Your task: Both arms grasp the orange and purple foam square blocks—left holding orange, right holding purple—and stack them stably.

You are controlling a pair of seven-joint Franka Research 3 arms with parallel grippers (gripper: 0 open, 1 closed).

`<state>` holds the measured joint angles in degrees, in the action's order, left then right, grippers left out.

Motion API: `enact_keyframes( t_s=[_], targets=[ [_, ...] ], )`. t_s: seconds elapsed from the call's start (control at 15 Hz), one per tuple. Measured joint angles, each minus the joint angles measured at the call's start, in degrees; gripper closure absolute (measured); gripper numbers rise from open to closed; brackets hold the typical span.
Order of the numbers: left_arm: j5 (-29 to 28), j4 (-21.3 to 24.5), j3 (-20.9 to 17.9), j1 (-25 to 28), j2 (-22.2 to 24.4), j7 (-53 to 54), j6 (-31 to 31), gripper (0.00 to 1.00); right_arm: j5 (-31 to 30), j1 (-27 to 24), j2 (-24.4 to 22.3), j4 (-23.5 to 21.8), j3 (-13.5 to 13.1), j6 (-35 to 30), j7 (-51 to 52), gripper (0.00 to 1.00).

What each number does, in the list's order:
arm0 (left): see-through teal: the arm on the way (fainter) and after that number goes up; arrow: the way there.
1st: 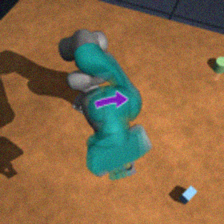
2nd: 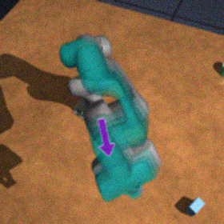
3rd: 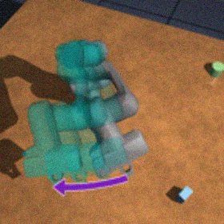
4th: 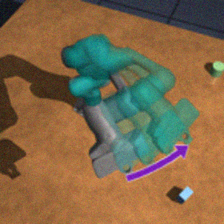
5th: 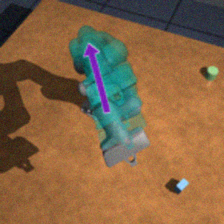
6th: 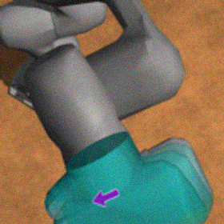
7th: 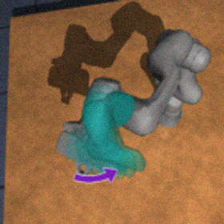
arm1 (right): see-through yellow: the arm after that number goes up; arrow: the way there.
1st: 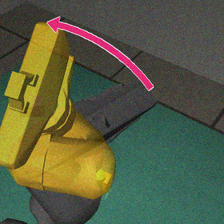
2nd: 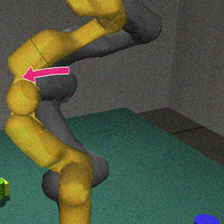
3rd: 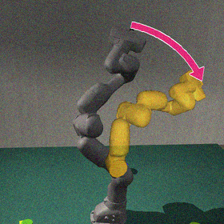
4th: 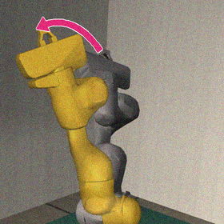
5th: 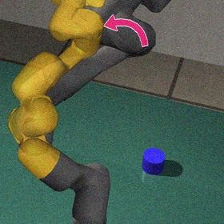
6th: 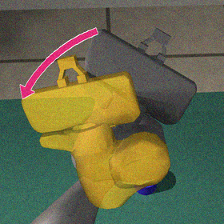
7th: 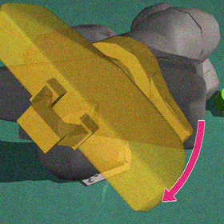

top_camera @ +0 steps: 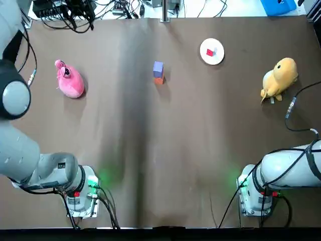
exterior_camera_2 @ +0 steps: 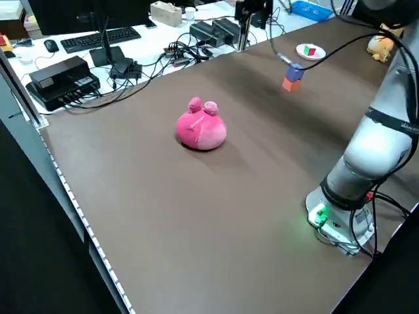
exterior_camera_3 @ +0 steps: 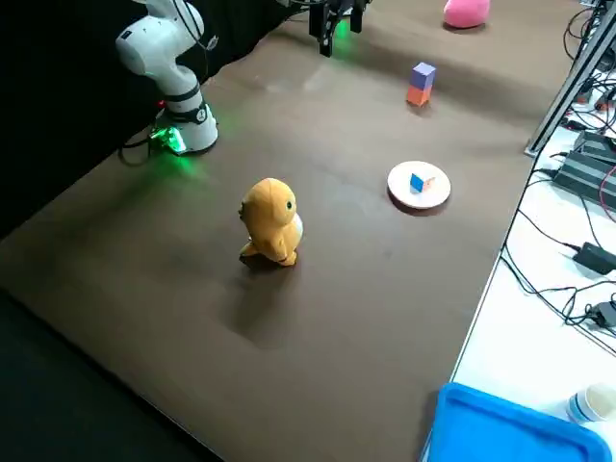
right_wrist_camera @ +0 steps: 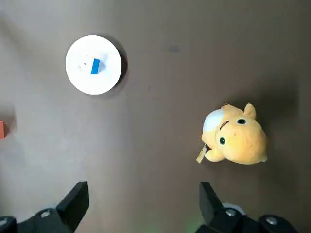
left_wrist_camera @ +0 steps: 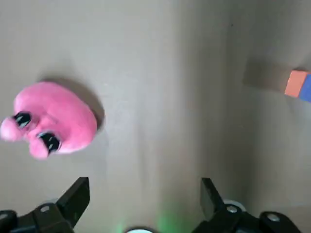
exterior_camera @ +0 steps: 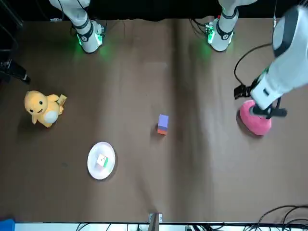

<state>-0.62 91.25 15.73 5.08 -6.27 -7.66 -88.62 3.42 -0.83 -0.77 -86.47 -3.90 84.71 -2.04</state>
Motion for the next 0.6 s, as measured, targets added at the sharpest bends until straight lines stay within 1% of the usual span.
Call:
enact_keyframes(
  t_s=[0.13,0.27,0.4,0.6],
  targets=[
    [0.0,0.0,0.1,0.0,3.9,-3.2,1.6,0.0,0.0,0.0,0.0,0.0,0.0,-0.1,0.0,0.0],
    [0.0,0.0,0.1,0.0,6.8,-5.8,2.2,0.0,0.1,0.0,0.0,0.0,0.0,-0.2,0.0,0.0],
    [0.0,0.1,0.2,0.0,7.6,-7.6,1.8,0.0,0.0,0.0,0.0,0.0,0.0,-0.2,0.0,0.0],
    [0.0,0.5,0.1,0.0,6.5,-8.4,-1.8,0.0,0.0,0.0,0.0,0.0,0.1,-0.3,0.0,0.0]
  ],
)
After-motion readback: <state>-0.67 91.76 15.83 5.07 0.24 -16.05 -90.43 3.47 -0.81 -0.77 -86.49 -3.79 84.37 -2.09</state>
